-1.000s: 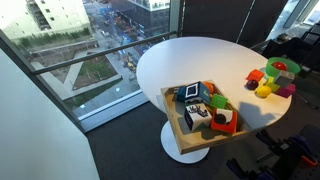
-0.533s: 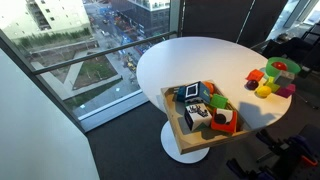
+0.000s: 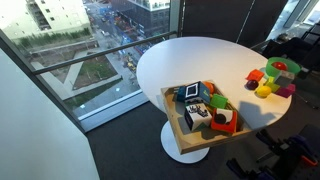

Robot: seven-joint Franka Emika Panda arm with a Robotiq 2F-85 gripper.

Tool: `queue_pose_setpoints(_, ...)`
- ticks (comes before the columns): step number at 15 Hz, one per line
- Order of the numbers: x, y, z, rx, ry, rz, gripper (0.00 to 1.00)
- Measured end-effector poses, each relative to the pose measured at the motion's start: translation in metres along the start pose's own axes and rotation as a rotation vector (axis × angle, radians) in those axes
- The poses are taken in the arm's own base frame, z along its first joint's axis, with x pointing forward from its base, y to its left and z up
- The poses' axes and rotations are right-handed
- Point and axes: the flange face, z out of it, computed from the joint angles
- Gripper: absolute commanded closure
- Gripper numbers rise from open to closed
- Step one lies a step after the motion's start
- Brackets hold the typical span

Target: Put the grey cube on the wooden tray

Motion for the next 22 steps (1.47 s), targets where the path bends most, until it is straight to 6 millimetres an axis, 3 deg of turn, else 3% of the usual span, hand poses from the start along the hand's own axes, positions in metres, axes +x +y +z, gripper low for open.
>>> queue_pose_setpoints(12, 0.037, 0.034, 0.034, 0.003, 0.026, -0.083, 0.00)
queue_pose_setpoints(22, 0.066, 0.081, 0.074, -0.016, -0.013, -0.139, 0.00)
